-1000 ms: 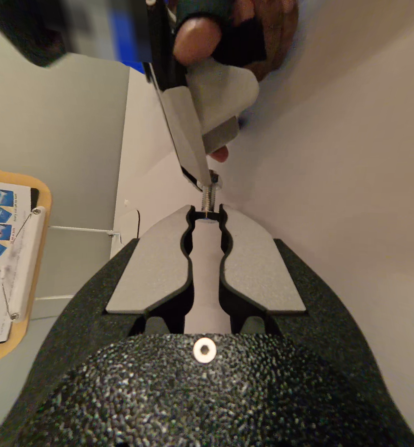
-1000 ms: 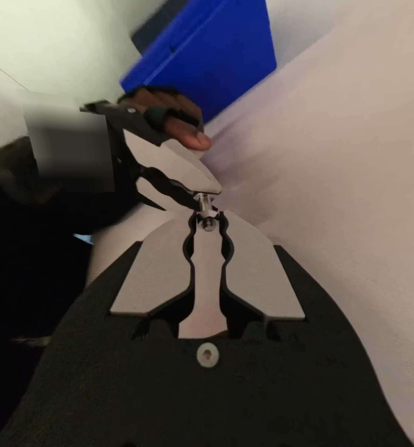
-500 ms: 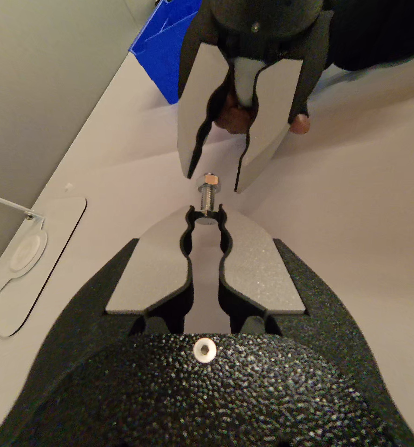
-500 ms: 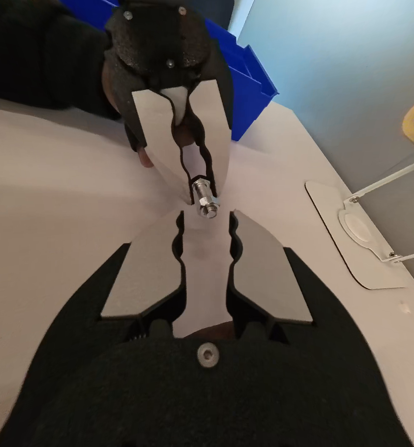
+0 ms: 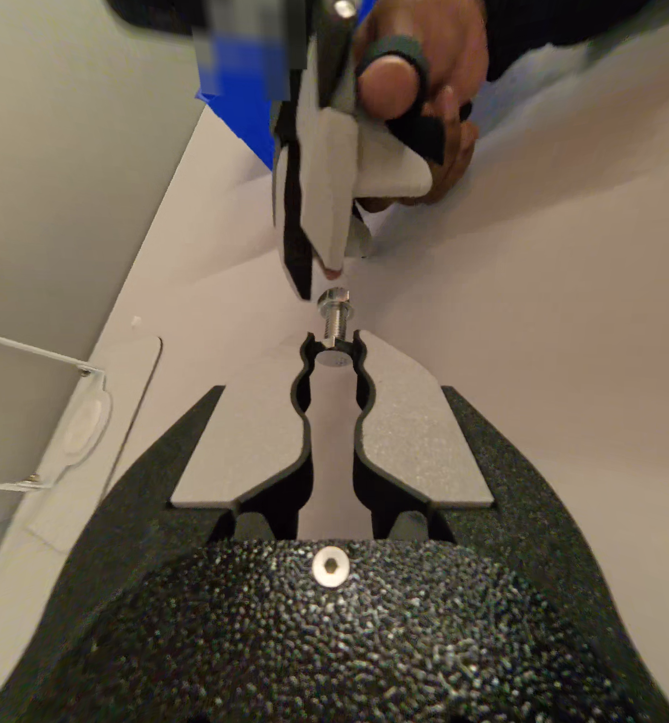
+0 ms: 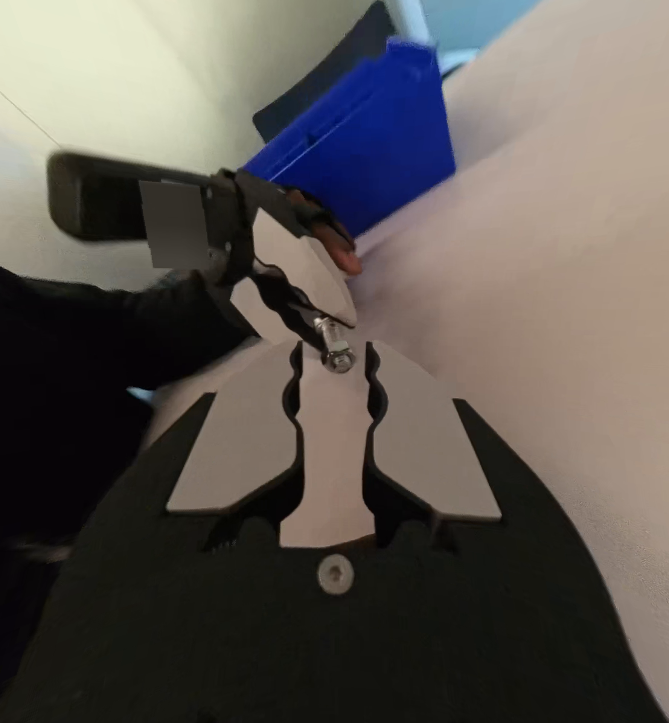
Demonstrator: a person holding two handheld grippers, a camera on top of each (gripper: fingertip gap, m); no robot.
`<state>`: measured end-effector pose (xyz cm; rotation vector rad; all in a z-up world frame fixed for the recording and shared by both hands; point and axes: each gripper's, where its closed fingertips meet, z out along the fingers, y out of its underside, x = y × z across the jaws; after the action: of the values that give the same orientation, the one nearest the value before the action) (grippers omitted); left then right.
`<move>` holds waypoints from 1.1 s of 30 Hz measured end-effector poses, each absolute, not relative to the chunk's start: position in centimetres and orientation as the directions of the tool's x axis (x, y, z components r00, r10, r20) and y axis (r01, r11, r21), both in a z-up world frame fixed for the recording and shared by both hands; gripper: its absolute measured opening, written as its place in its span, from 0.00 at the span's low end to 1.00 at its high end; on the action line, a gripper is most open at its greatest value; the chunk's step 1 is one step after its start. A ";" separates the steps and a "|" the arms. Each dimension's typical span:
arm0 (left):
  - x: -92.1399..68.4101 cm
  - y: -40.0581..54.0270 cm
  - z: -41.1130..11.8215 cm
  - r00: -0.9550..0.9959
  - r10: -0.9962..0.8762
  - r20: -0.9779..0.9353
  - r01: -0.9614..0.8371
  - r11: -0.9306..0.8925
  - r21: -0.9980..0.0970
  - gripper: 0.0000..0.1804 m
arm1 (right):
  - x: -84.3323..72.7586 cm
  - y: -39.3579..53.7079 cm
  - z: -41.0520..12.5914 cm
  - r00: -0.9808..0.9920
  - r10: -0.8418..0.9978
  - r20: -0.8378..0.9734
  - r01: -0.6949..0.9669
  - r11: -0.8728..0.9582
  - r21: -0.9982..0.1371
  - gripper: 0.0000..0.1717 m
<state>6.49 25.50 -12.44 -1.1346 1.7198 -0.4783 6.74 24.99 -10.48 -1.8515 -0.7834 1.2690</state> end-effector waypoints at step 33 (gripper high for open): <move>6.3 24.2 -12.9 -0.132 -0.936 -0.326 -0.440 0.351 -0.827 0.10 | 6.3 24.2 -12.0 0.363 0.928 0.083 0.381 -0.066 -0.922 0.22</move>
<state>6.31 24.21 -12.87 -1.2287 1.7334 -0.7077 6.34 24.23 -11.98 -1.6398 -1.1885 0.6968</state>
